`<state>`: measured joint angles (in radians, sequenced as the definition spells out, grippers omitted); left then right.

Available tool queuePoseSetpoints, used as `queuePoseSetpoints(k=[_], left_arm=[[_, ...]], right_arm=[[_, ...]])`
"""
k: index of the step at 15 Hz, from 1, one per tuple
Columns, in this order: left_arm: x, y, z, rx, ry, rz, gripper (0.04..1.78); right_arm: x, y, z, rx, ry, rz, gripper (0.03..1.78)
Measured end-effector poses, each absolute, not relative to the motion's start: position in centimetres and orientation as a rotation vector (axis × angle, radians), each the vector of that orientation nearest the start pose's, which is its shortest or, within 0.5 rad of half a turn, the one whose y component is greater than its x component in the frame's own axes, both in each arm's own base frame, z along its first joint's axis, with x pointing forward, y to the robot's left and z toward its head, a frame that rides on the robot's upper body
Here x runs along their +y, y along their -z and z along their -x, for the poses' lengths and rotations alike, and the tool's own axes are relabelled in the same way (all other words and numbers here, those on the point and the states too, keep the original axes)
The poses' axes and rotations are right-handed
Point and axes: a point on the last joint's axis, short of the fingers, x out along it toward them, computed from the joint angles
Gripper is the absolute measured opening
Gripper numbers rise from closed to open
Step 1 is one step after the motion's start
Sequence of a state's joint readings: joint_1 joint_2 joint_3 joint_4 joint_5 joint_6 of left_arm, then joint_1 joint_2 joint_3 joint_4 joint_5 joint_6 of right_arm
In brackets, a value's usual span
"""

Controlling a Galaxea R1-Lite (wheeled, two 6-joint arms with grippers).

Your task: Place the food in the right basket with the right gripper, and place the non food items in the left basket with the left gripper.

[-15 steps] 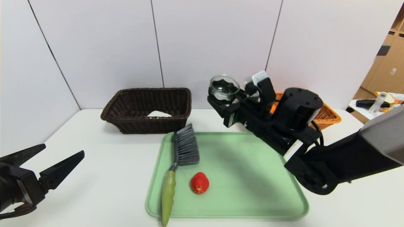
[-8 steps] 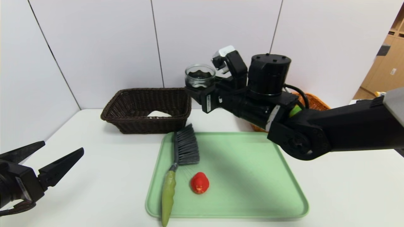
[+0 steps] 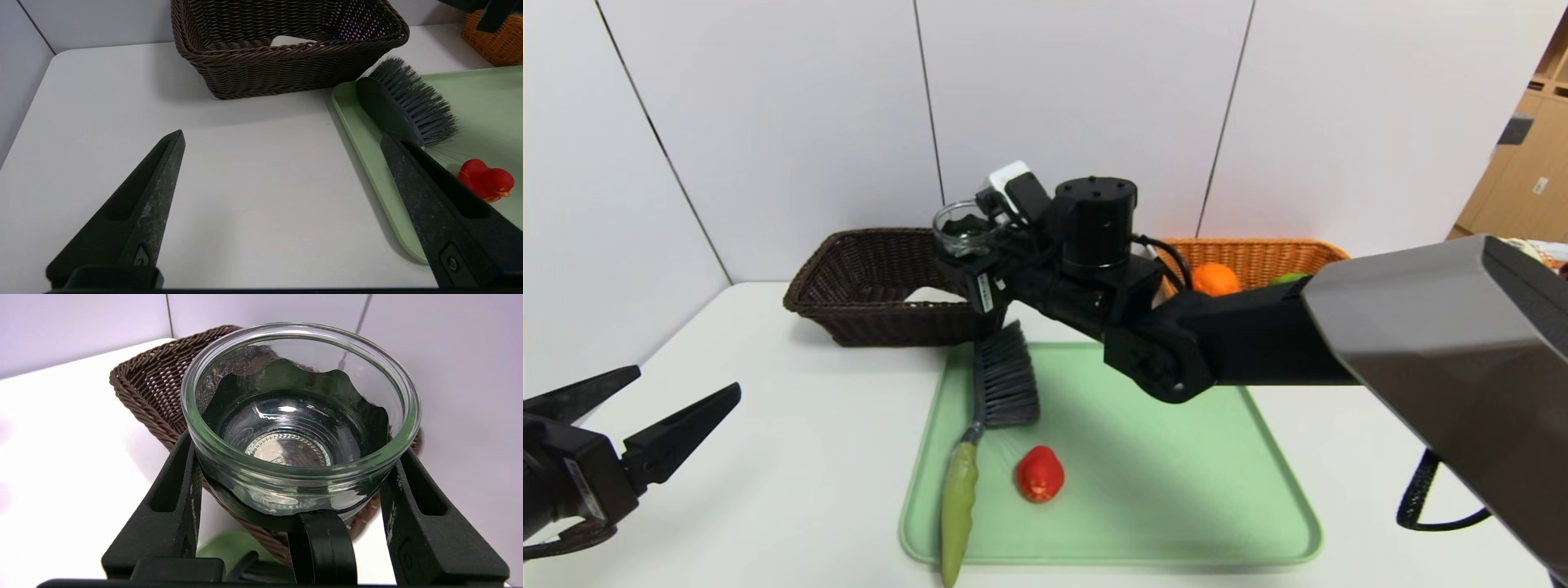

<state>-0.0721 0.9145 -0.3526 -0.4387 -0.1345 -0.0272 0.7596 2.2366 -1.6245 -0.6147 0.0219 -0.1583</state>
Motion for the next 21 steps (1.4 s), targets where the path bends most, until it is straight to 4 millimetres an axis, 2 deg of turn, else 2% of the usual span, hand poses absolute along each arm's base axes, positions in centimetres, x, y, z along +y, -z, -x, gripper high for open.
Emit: queuePoseSetpoints(k=[4, 9, 19, 21], left_arm=[[-1.1, -19.4, -10.6, 0.132, 0.204, 0.033, 1.69], [-1.1, -19.4, -10.6, 0.131, 0.204, 0.034, 1.69], [-1.1, -19.5, -10.6, 0.129, 0.204, 0.035, 1.69], [-1.1, -19.5, -10.6, 0.128, 0.204, 0.035, 1.69]], right_arm=[[34.3, -18.0, -35.9, -0.050, -0.762, 0.167, 1.19], [34.5, -16.4, -36.8, -0.022, -0.750, 0.189, 1.19], [34.1, -15.5, -37.9, 0.003, -0.733, 0.204, 1.20], [34.1, -15.8, -38.1, -0.006, -0.728, 0.199, 1.34]])
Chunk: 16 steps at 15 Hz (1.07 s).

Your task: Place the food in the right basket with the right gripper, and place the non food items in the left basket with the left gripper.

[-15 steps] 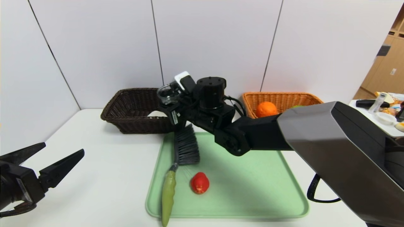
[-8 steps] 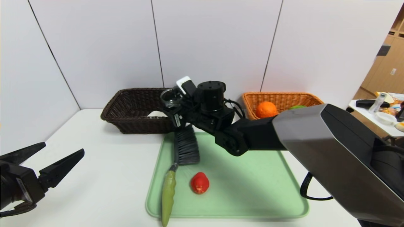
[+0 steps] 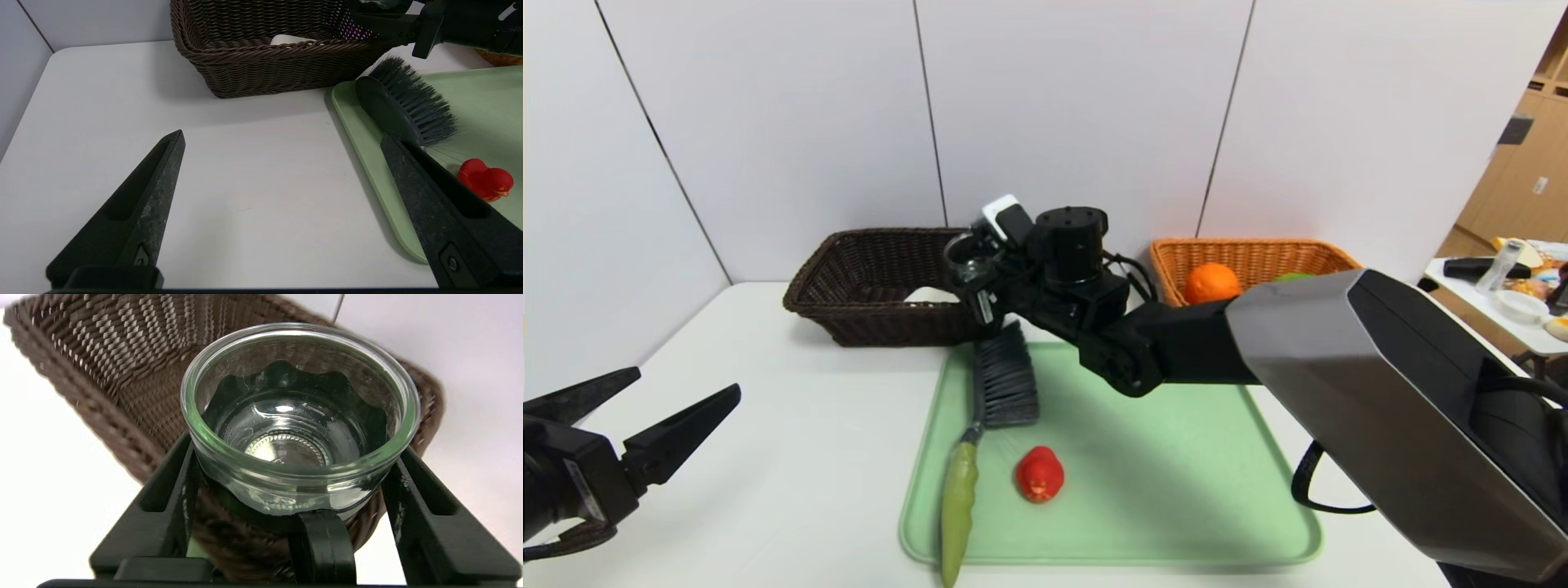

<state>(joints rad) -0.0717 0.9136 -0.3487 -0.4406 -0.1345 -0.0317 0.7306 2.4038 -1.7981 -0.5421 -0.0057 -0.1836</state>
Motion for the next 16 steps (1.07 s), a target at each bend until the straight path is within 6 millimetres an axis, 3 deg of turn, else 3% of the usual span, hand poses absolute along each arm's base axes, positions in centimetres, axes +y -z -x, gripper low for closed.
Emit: queuePoseSetpoints(k=[10, 13, 16], left_arm=[[-1.1, -19.6, -10.6, 0.126, 0.204, 0.035, 1.69], [-1.1, -19.7, -10.6, 0.121, 0.204, 0.036, 1.69], [-1.1, -20.0, -10.7, 0.102, 0.205, 0.034, 1.69]], right_arm=[[34.2, -17.0, -38.6, -0.050, -0.673, 0.183, 1.61], [32.3, -19.2, -38.8, -0.078, -0.577, 0.182, 1.64], [28.0, -22.4, -38.6, -0.100, -0.478, 0.212, 1.66]])
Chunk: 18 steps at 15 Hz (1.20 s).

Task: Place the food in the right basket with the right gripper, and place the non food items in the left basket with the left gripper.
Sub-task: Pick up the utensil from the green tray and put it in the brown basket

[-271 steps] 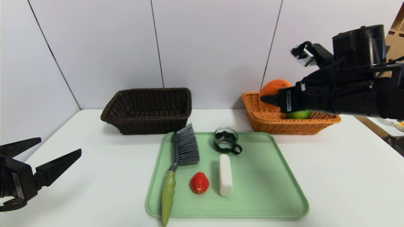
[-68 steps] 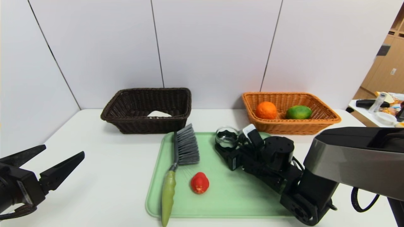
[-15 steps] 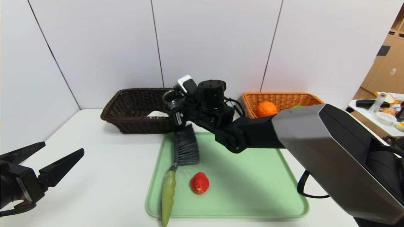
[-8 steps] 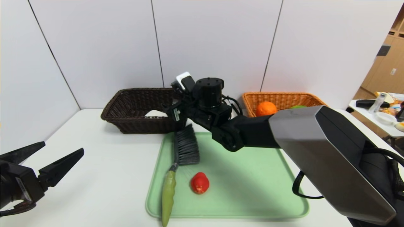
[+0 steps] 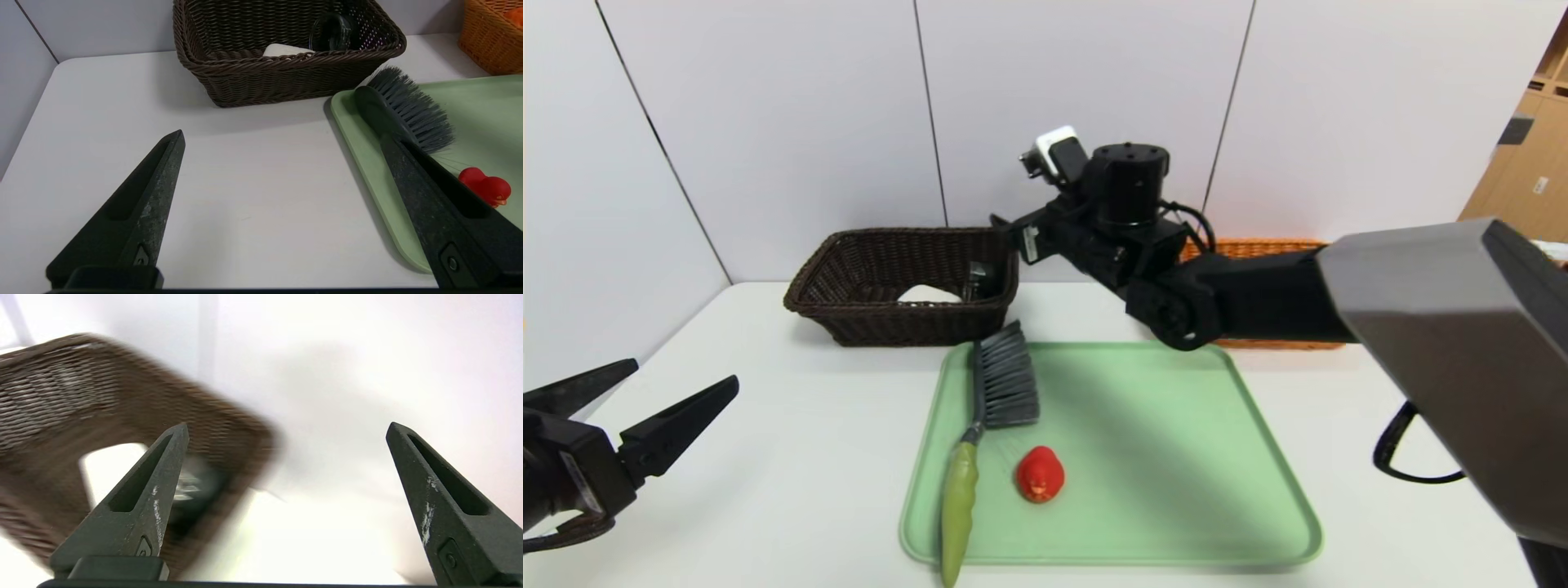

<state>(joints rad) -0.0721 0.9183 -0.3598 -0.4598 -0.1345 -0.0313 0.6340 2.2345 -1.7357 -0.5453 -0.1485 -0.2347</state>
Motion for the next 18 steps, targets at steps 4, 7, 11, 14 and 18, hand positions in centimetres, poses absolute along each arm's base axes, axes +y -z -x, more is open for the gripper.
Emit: queuePoseSetpoints(k=[4, 7, 11, 14, 18], left_arm=[[-1.3, -20.5, -11.3, 0.054, 0.222, 0.034, 1.69], [-2.1, -20.8, -12.0, 0.026, 0.280, 0.033, 1.69], [-3.7, -21.4, -13.6, 0.013, 0.379, 0.034, 1.69], [-5.1, -23.1, -15.3, -0.004, 0.441, 0.030, 1.69], [-8.1, -24.7, -17.9, 0.115, 0.456, 0.053, 1.69]], right_arm=[[18.7, -26.1, -35.3, -0.066, -0.341, 0.230, 1.68], [10.8, -25.7, -31.2, 0.008, -0.217, 0.239, 1.69], [3.4, -23.9, -24.4, 0.061, -0.073, 0.185, 1.69], [1.7, -22.7, -21.0, 0.080, -0.028, 0.146, 1.69], [1.4, -22.0, -19.3, 0.087, -0.017, 0.141, 1.69]])
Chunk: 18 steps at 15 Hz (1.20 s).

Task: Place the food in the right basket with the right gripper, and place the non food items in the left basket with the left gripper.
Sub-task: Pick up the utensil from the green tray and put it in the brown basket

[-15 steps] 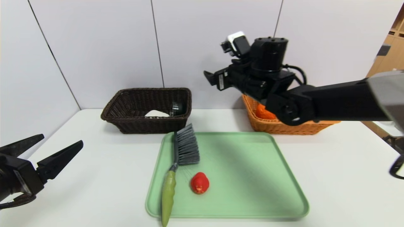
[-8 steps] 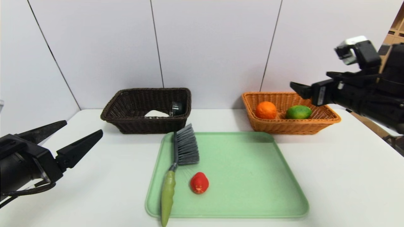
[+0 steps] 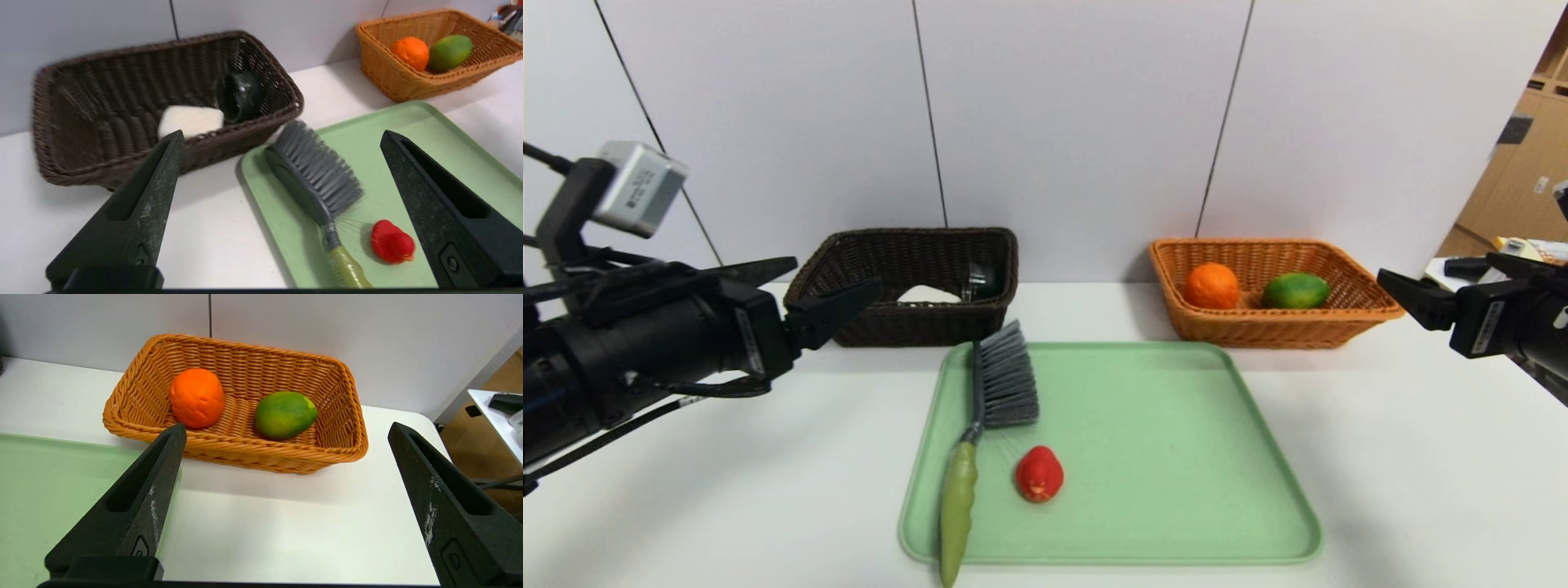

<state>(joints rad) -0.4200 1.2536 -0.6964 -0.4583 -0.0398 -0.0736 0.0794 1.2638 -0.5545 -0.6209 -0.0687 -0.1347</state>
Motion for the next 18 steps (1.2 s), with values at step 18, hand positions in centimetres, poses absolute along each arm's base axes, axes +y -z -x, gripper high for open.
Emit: queuePoseSetpoints(k=[18], left_arm=[[-18.5, -18.2, -21.5, 0.833, 0.434, -0.005, 1.69]], right_arm=[[1.4, -20.6, -18.8, 0.136, -0.037, 0.149, 1.69]])
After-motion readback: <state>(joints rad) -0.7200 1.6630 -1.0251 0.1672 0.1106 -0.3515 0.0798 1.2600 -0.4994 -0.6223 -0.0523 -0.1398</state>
